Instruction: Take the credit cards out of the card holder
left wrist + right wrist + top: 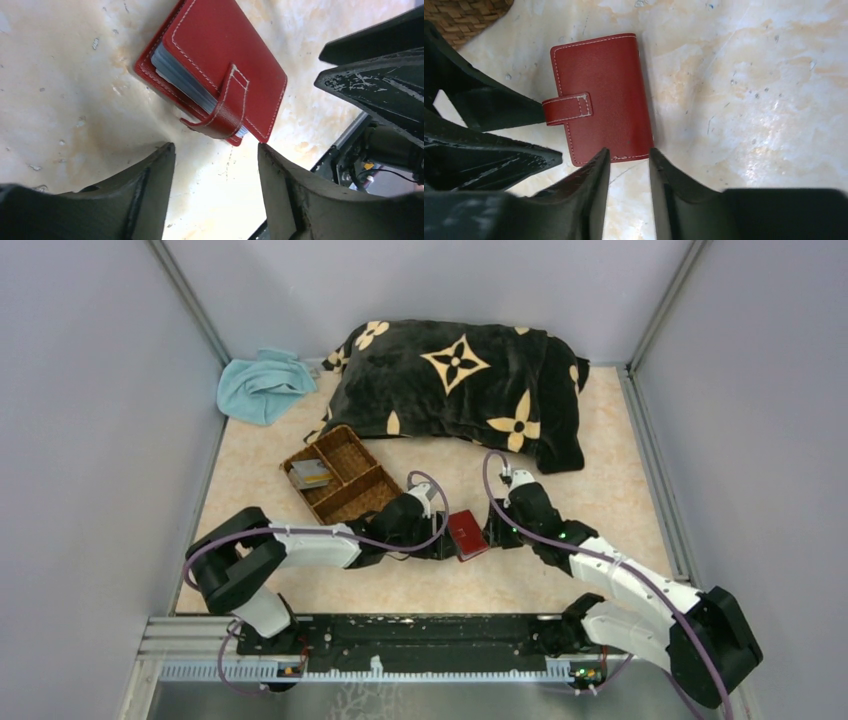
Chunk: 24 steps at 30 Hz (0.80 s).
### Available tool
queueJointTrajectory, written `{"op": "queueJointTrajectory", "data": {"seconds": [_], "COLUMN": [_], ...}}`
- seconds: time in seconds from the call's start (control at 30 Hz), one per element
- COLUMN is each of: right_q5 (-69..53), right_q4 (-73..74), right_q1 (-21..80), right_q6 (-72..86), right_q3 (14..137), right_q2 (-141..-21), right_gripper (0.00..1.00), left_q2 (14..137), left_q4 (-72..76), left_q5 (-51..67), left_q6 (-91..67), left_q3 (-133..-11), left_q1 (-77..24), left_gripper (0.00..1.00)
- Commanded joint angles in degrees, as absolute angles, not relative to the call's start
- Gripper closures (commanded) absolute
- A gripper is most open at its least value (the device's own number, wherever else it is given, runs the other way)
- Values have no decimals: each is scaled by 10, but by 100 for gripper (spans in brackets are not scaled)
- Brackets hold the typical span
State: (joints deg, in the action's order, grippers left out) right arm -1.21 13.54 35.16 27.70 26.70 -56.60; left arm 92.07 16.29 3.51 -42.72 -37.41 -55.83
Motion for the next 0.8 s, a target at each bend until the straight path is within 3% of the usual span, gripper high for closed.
{"op": "queueJointTrajectory", "data": {"seconds": [0.0,0.1,0.27,0.53,0.77], "right_q5": [26,111,209,254,272], "right_q4": [169,201,233,231,231], "right_q1": [387,469,568,605,612], "right_q6": [259,255,269,274,278], "right_q3": [329,373,433,466,471], "right_q2": [-566,-603,-662,-765,-813], "right_gripper": [54,41,40,33,46], "left_q2": [895,858,696,468,407], "left_q4": [167,130,89,-75,-115], "left_q5": [46,22,-19,-99,-120], "left_q6": [-435,-441,-466,-485,-482], "left_q3": [-352,-342,-276,-254,-265], "left_q1": [-559,-559,-562,-570,-571], "left_gripper": [27,26,27,27,27]}}
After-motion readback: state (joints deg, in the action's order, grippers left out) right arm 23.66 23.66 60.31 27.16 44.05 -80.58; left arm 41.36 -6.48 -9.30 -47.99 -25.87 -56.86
